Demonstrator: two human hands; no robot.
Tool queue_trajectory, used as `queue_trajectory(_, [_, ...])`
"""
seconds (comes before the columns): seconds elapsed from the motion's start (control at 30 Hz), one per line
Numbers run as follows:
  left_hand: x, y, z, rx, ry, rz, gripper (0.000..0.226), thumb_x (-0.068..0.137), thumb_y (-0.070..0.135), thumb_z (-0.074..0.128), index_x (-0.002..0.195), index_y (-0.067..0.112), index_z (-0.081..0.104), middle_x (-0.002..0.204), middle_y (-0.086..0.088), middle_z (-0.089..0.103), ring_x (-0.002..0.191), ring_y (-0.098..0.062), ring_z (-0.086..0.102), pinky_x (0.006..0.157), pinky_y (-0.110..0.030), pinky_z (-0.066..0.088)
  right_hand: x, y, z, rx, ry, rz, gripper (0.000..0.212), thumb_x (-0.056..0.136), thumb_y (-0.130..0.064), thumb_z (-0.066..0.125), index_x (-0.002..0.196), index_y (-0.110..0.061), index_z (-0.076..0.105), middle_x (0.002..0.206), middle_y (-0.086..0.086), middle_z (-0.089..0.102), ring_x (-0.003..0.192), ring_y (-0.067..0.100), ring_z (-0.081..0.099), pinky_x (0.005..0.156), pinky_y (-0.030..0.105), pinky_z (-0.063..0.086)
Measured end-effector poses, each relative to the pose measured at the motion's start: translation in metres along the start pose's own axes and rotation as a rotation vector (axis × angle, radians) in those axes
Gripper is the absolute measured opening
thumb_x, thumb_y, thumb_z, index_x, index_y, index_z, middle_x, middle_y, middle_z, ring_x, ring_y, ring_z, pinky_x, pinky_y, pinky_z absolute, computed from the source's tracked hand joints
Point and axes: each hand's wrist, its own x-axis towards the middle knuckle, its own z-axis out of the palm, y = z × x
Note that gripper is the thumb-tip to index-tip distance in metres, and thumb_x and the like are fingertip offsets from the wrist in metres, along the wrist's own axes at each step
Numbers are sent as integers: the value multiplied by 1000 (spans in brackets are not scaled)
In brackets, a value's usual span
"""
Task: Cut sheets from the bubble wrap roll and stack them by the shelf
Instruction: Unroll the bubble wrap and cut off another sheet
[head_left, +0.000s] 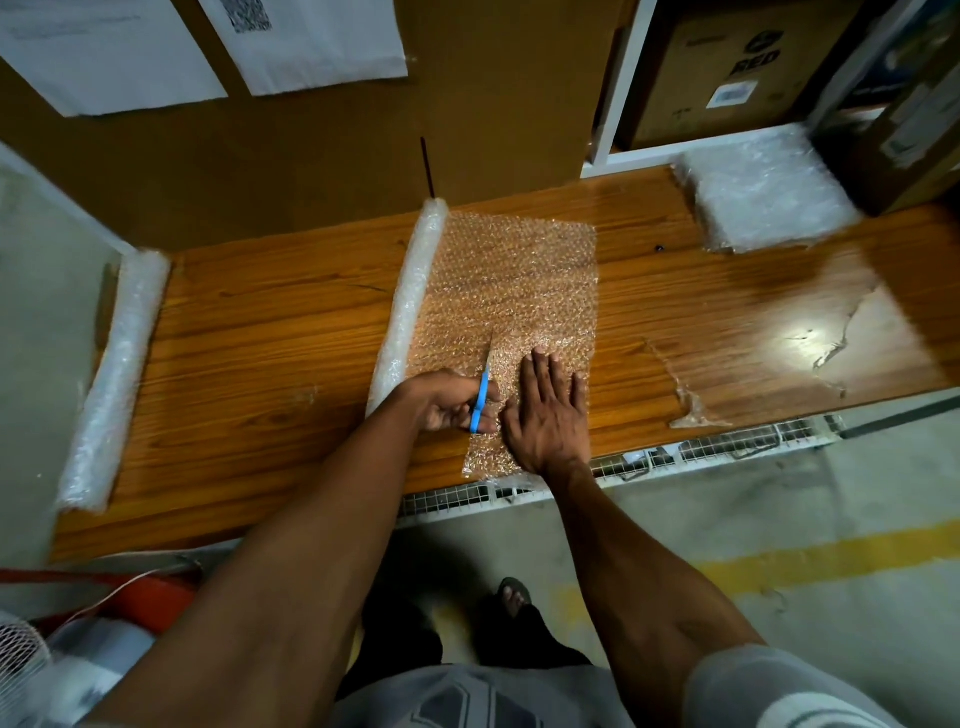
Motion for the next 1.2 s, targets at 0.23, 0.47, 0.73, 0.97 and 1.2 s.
queue_trajectory(0.23, [7, -4, 4, 42, 115, 104, 12, 93, 3, 70, 89, 3, 59, 97, -23, 75, 73, -26, 75, 38, -16, 43, 1, 1, 3, 9, 3, 11, 74, 106, -54, 16, 168, -16, 3, 175, 4, -6, 161, 23, -12, 130, 55, -1])
queue_trajectory(0.47, [9, -5, 1, -7, 95, 146, 24, 96, 2, 67, 82, 15, 52, 103, -21, 74, 89, -34, 72, 47, -20, 52, 2, 2, 5, 9, 12, 16, 75, 105, -55, 16, 168, -16, 3, 176, 4, -5, 162, 23, -10, 130, 54, -1])
queue_trajectory(0.73, [26, 10, -7, -4, -26, 58, 13, 98, 14, 65, 104, 4, 71, 104, -18, 74, 79, -29, 77, 81, -29, 52, 2, 3, 5, 3, 21, 17, 75, 105, -55, 17, 168, -16, 4, 176, 4, -4, 162, 23, -10, 130, 55, 0])
queue_trajectory(0.97, [26, 32, -6, 11, -34, 22, 17, 103, 19, 60, 108, 5, 68, 109, -19, 72, 78, -27, 77, 37, -12, 45, 3, 2, 4, 24, 21, 30, 75, 105, -56, 18, 168, -17, 3, 176, 3, -5, 162, 22, -11, 130, 54, 1])
queue_trajectory(1.2, [31, 28, -1, -67, 43, 90, 4, 98, 0, 64, 95, -3, 65, 87, -18, 69, 54, -18, 73, 35, -15, 44, 3, 2, 5, 34, 15, 43, 76, 105, -56, 21, 168, -17, 3, 176, 3, -3, 162, 20, -12, 130, 54, 3])
